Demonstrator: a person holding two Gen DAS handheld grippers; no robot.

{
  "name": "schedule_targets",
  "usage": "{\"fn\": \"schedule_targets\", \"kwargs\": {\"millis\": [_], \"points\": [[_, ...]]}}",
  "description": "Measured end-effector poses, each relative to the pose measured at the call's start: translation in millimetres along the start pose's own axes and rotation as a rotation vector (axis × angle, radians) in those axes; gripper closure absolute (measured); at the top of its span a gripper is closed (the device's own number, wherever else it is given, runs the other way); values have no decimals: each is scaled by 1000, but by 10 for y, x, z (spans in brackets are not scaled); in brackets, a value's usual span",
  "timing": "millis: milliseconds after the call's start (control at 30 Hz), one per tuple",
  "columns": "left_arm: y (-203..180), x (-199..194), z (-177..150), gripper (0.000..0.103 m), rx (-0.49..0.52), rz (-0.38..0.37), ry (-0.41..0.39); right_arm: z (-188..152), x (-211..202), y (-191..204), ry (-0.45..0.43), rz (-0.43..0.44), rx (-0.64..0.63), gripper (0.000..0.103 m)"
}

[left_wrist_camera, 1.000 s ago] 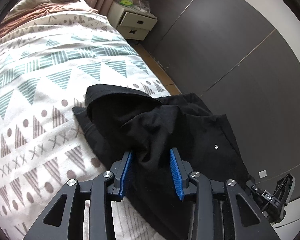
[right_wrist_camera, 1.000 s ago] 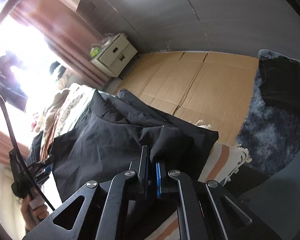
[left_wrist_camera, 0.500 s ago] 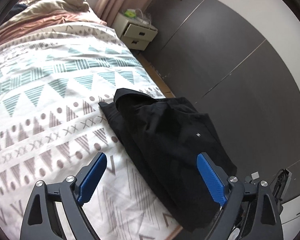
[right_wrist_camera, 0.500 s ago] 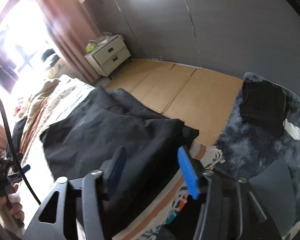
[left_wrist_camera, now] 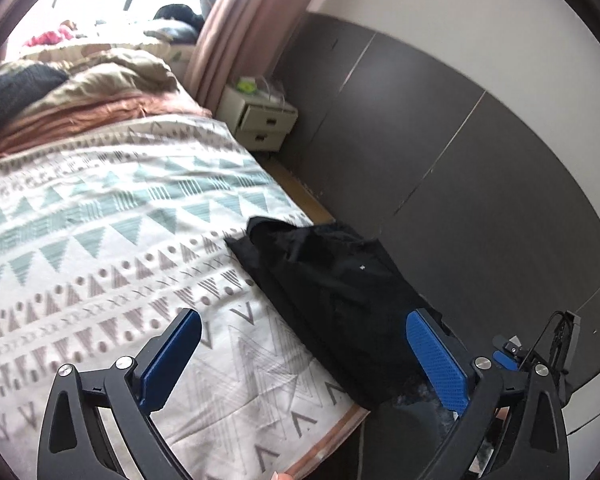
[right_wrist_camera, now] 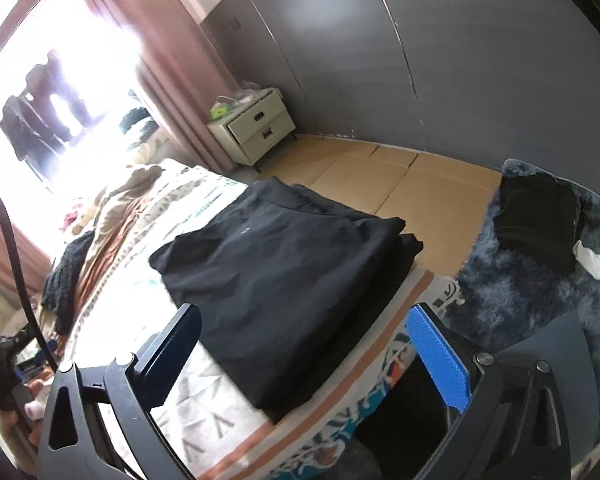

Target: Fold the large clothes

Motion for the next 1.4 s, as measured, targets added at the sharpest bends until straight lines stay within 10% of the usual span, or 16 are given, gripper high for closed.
{"fn": "schedule_targets", "kwargs": {"millis": [1400], "points": [[643,-3645,-1846,1,136,284,-379,-1871,-1998,1833,-163,186,-323,0]]}}
Point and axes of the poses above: each gripper's, at about its wrist camera, not at the fingertips, and x roughly the way its jaws point, y to its left, z to its top, the point moved 1 cm from there along x, roughly the way its jaws point, and after that the axes turned 2 degrees about z, right-handed, at the moved point
